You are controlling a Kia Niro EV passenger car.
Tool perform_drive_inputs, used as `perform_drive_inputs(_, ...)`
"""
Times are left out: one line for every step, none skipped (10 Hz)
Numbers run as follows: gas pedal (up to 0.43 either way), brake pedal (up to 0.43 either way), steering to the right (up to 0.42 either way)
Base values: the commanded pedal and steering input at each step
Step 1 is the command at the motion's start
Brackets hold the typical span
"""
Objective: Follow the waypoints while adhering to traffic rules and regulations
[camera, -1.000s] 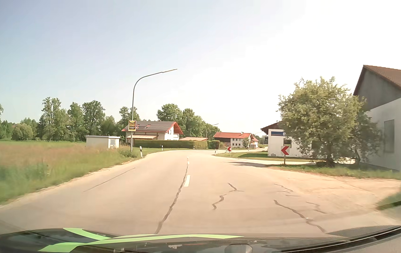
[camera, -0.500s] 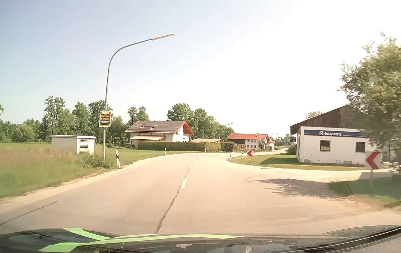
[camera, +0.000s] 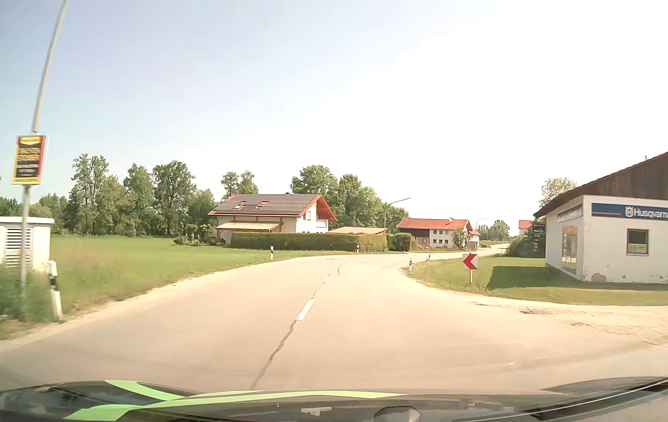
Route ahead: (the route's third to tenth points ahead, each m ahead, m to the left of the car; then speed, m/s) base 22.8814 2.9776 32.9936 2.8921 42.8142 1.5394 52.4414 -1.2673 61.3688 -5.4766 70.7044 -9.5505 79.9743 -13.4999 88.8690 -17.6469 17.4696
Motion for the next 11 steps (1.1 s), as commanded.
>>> perform_drive_inputs(0.000, 0.000, -0.002)
perform_drive_inputs(0.000, 0.000, -0.002)
perform_drive_inputs(0.000, 0.000, 0.000)
perform_drive_inputs(0.000, 0.000, 0.005)
perform_drive_inputs(0.000, 0.000, 0.009)
perform_drive_inputs(0.000, 0.000, 0.011)
perform_drive_inputs(0.000, 0.000, 0.014)
perform_drive_inputs(0.000, 0.000, 0.020)
perform_drive_inputs(0.000, 0.000, 0.026)
perform_drive_inputs(0.000, 0.000, 0.029)
perform_drive_inputs(0.000, 0.000, 0.030)
